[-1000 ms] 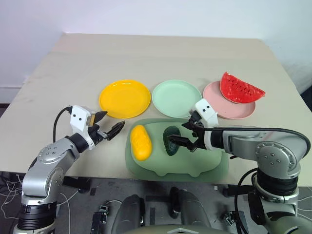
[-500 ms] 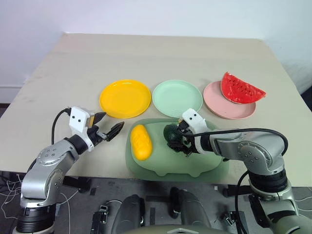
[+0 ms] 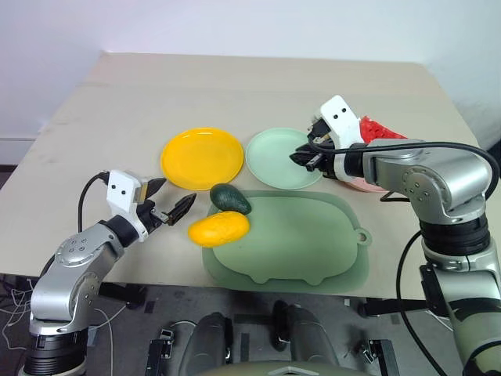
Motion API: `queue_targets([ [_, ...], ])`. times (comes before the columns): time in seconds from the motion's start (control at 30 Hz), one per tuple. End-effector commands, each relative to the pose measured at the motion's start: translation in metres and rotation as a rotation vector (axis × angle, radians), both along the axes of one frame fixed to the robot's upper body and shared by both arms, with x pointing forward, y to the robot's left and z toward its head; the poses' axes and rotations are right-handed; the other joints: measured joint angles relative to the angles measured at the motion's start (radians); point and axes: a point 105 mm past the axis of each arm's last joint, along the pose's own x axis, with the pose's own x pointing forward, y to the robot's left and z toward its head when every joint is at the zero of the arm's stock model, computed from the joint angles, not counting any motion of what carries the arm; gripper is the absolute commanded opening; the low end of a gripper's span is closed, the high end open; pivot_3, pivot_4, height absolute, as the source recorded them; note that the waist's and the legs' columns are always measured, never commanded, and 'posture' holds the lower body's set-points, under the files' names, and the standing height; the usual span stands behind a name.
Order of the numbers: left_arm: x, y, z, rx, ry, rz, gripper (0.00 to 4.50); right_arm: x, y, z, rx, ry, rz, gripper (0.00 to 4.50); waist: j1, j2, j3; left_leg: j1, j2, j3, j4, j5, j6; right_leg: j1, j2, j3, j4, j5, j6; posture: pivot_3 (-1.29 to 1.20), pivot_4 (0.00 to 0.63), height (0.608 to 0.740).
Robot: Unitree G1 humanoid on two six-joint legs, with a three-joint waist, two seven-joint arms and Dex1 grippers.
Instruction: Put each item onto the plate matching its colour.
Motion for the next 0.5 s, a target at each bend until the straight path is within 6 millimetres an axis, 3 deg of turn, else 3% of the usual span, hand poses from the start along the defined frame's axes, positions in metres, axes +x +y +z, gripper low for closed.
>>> queue_targets([
  [0.03,-0.003,0.001,0.017,0.017,-0.071,0.001,4.5,-0.001,0.008,0.011,0.013,-0.054,0.075,1.35,-0.003,0.0,0.0,0.0,0.0,0.0,0.0,0.0,0.0,0.0,0.0,0.0,0.0,0.0,0.0,0.0,0.15,0.74],
  [0.2,-0.002,0.01,0.018,0.035,-0.069,0.017,4.5,-0.012,0.031,0.012,0.049,-0.037,0.175,2.91,-0.005,0.0,0.0,0.001,0.001,0.0,0.0,0.0,0.0,0.0,0.001,0.0,0.001,0.0,0.0,0.0,0.15,0.74],
  [0.33,0.0,0.012,0.022,0.054,-0.072,-0.001,4.5,-0.015,0.038,0.007,0.041,-0.043,0.182,4.34,-0.004,0.0,0.0,0.0,0.002,0.0,0.0,0.0,0.0,0.0,0.0,0.0,0.001,0.0,0.0,0.0,0.15,0.74],
  [0.5,0.005,0.026,0.029,0.07,-0.076,0.011,4.5,-0.014,0.04,0.008,0.059,-0.068,0.169,4.47,-0.001,0.0,0.0,0.0,0.001,0.0,0.0,0.0,0.0,0.0,0.0,0.0,0.001,0.0,0.0,0.0,0.15,0.74],
])
